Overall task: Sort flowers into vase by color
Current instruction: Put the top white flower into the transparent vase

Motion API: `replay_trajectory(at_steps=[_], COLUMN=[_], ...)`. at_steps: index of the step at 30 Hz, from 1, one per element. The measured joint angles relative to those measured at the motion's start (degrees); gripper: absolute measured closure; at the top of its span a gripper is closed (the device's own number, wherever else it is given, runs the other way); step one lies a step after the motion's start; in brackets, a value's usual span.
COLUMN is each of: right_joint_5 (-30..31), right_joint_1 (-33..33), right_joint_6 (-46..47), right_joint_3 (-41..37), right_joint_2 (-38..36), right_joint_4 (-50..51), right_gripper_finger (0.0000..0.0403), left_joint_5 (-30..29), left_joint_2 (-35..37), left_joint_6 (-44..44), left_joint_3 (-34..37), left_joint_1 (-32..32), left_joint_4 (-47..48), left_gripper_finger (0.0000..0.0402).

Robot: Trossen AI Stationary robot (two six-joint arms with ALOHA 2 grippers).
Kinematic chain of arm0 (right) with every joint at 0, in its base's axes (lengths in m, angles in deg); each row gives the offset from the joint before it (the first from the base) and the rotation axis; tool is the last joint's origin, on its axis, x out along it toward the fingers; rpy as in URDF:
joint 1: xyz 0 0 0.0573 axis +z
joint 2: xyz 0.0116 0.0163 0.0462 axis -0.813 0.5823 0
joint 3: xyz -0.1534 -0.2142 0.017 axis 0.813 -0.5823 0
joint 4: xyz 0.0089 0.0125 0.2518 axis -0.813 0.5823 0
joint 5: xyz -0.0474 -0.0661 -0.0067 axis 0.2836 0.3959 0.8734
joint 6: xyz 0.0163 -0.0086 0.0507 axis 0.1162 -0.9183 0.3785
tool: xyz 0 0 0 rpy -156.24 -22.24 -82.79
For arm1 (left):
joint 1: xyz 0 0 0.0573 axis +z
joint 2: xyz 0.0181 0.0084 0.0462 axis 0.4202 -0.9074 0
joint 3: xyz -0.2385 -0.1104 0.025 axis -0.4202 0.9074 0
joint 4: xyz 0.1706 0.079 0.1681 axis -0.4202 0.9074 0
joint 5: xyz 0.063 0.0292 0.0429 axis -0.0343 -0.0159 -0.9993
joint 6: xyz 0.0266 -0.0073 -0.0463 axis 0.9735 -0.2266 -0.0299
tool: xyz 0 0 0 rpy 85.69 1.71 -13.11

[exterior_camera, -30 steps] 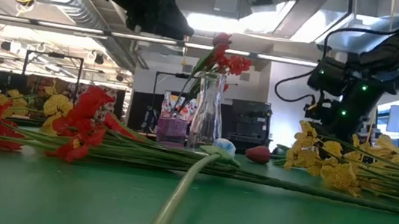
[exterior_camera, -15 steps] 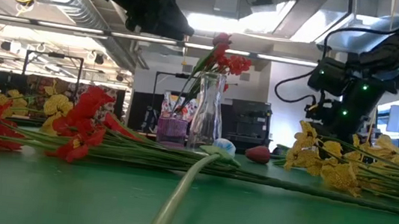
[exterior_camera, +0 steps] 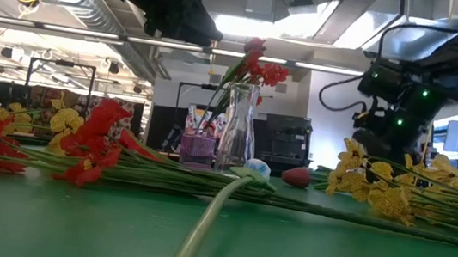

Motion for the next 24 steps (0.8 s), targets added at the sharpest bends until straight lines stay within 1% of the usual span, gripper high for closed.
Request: replay_trajectory(at_steps=[3, 5, 7, 12, 16, 18, 21, 24], right_joint_5=[-0.36, -1.90, -3.70, -9.55, -16.50, -18.77, -20.47, -23.49], right_joint_1=[0.04, 0.04, 0.04, 0.04, 0.04, 0.04, 0.04, 0.04], right_joint_6=[0.05, 0.11, 0.13, 0.47, 2.15, 2.82, 3.21, 3.22], right_joint_3=[0.00, 0.00, 0.00, 0.00, 0.04, 0.04, 0.04, 0.06], right_joint_2=[-4.19, -7.96, -12.19, -23.57, -31.25, -34.67, -38.81, -41.75], right_joint_4=[0.83, 0.92, 0.67, -0.09, -0.45, -0.45, -1.17, -4.49], right_gripper_finger=[0.0401, 0.0401, 0.0401, 0.0402, 0.0402, 0.0402, 0.0402, 0.0403], left_joint_5=[0.00, 0.45, 1.55, 2.08, 2.08, 2.08, 2.10, 2.10], left_joint_2=[0.00, 0.00, 0.00, 0.00, 0.00, 0.00, 0.00, 0.00], left_joint_6=[-0.53, -2.70, -3.06, -3.19, -3.19, -3.19, -3.19, -3.19], left_joint_3=[0.00, 0.00, 0.00, 0.00, 0.00, 0.00, 0.00, 0.00], left_joint_1=[-0.01, -0.15, -0.15, -0.17, -0.17, -0.17, -0.17, -0.17], left_joint_4=[0.23, 0.33, 0.33, 0.35, 0.35, 0.34, 0.35, 0.33], left_gripper_finger=[0.0198, 0.0198, 0.0198, 0.0198, 0.0198, 0.0198, 0.0198, 0.0198])
